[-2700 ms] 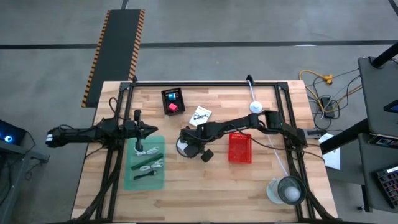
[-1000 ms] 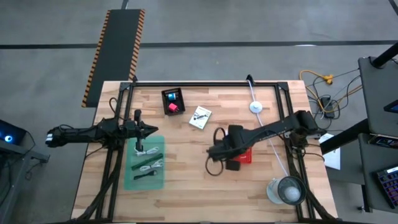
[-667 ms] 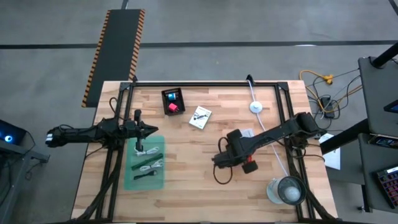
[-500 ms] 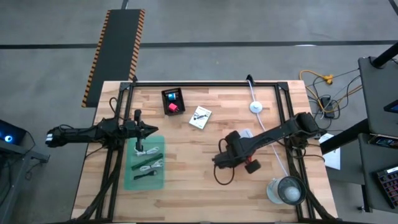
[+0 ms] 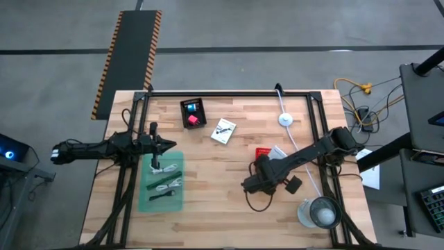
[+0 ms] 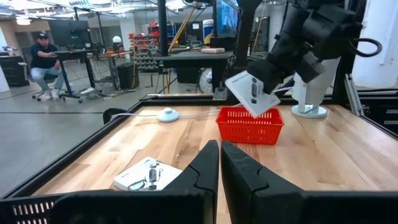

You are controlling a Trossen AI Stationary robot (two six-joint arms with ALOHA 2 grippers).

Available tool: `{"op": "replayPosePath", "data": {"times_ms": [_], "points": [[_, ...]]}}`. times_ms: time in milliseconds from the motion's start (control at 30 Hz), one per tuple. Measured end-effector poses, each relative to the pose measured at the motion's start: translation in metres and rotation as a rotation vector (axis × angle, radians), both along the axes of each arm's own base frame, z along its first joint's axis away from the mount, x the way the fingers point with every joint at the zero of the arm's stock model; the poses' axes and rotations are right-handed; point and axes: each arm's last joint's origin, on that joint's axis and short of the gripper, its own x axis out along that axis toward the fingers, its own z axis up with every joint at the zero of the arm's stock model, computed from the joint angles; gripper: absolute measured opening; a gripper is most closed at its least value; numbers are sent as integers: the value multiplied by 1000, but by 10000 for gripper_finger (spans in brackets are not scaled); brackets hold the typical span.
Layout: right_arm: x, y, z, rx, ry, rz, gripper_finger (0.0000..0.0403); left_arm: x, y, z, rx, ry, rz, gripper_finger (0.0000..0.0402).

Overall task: Pick and place items into bin
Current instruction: Put the bottom white USB box into the orange bin

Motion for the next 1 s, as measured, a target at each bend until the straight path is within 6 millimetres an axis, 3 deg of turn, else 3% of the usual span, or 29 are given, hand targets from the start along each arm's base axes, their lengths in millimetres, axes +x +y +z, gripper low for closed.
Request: {"op": "replayPosePath", "data": {"times_ms": [700,1000], "points": [[2,-1,-8,8,-14,18,24,0,0,0,2,0,1,2],[3,-2,-8,-56,-44,44,65,0,0,0,2,1,2,2]]}}
